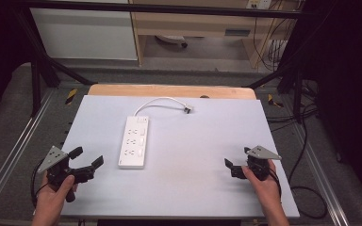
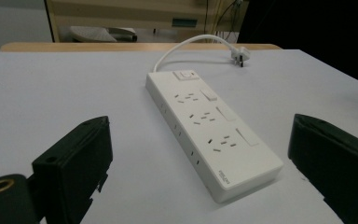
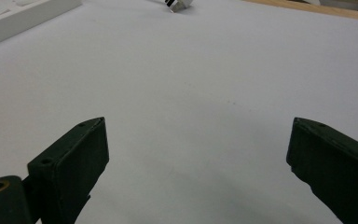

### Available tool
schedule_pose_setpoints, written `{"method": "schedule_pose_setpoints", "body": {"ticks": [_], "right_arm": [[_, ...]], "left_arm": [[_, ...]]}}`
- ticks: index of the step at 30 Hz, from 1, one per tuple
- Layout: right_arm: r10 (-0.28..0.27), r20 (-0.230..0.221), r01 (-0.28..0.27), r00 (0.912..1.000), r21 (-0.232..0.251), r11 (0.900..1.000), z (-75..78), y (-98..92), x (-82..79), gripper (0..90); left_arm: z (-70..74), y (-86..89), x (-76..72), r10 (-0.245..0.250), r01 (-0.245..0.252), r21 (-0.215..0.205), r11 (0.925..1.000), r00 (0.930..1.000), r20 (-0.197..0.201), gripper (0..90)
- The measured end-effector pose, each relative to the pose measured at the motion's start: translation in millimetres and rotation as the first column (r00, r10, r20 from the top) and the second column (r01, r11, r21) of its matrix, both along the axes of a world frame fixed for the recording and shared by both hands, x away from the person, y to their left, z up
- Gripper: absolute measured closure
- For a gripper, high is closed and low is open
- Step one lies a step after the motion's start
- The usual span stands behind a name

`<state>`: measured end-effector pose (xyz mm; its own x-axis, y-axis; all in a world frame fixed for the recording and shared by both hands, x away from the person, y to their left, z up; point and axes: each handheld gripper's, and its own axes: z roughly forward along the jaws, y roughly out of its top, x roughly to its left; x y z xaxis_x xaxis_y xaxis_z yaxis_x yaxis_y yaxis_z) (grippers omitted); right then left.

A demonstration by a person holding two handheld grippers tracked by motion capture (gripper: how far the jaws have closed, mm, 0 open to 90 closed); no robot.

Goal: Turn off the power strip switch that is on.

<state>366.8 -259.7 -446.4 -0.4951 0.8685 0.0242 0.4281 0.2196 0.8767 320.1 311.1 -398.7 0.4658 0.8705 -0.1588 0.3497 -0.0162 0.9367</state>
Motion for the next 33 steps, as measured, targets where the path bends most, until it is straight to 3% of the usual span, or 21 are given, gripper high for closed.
{"method": "schedule_pose_setpoints", "body": {"ticks": [2,4,8,15,26,33], "right_arm": [[0.000,0.003,0.000,1.0000,0.000,1.000,0.5,0.3,-0.2,6.1],[-0.001,0.000,0.001,1.0000,0.003,1.000,0.9,1.5,-0.4,6.2],[0.008,0.007,-0.008,0.9999,0.003,1.000,2.2,3.9,-0.5,6.3],[0.000,0.021,0.000,0.9998,0.017,1.000,4.4,-0.7,-3.0,6.3],[0.016,0.021,-0.016,0.9996,0.009,1.000,4.7,1.8,-3.3,7.0],[0.021,0.019,-0.021,0.9996,0.013,1.000,4.4,2.4,-3.4,6.6]], "left_arm": [[0.7,0.2,0.1,-0.008,0.009,-0.004,1.0000,0.9999,0.013,6.0],[1.5,0.2,2.0,-0.008,0.009,-0.039,0.9992,0.9997,0.024,5.8],[5.9,-0.9,4.5,0.002,-0.001,-0.019,0.9998,0.9993,0.037,5.8],[14.3,-3.6,9.9,0.012,-0.011,-0.025,0.9996,0.9998,0.014,5.9],[25.8,-19.9,24.9,-0.017,0.018,-0.021,0.9996,0.9994,0.031,3.9],[19.1,-36.7,38.8,-0.016,0.017,-0.042,0.9990,0.9998,0.010,5.3]]}}
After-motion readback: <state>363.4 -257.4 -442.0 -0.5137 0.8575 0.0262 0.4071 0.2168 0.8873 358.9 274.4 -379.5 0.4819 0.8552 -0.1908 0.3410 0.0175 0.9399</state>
